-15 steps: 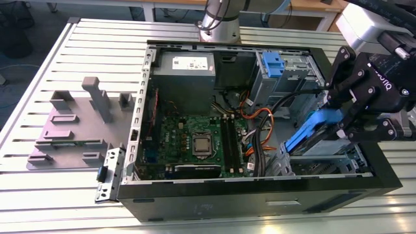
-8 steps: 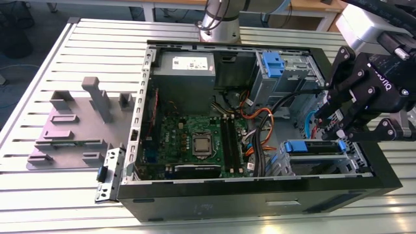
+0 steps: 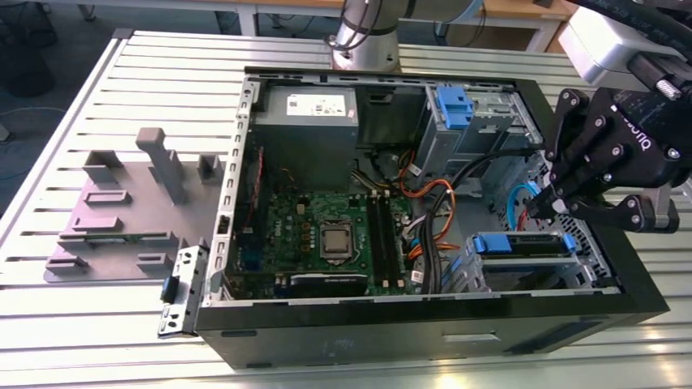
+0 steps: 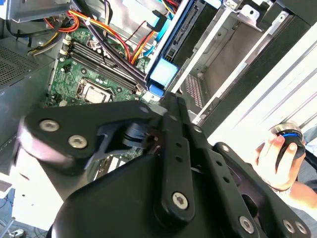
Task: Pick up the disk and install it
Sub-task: 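Insert the disk into the insertion slot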
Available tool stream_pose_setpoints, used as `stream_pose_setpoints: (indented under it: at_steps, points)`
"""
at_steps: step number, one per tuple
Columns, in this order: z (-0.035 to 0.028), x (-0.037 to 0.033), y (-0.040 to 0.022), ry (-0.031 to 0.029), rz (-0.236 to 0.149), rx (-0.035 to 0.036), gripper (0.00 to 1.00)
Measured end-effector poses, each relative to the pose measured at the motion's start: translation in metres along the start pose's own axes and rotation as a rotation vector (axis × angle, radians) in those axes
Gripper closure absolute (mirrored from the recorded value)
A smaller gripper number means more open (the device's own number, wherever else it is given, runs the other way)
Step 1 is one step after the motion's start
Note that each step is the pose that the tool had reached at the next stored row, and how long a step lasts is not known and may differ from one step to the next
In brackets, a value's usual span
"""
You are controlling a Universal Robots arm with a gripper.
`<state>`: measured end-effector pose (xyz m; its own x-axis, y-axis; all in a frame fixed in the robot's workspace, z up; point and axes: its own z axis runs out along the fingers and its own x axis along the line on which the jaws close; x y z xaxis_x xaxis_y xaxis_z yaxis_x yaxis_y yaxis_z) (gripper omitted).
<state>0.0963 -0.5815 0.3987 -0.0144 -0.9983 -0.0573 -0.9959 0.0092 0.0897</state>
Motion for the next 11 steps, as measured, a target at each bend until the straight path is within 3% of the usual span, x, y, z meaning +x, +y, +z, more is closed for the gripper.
stream_pose_setpoints:
  at_steps: [2, 11]
  points:
    - [0.0000, 0.0000, 0.0000, 0.0000, 0.000, 0.0000, 0.89]
    - [0.0006, 0.0000, 0.0000, -0.0002, 0.000, 0.0000, 0.89]
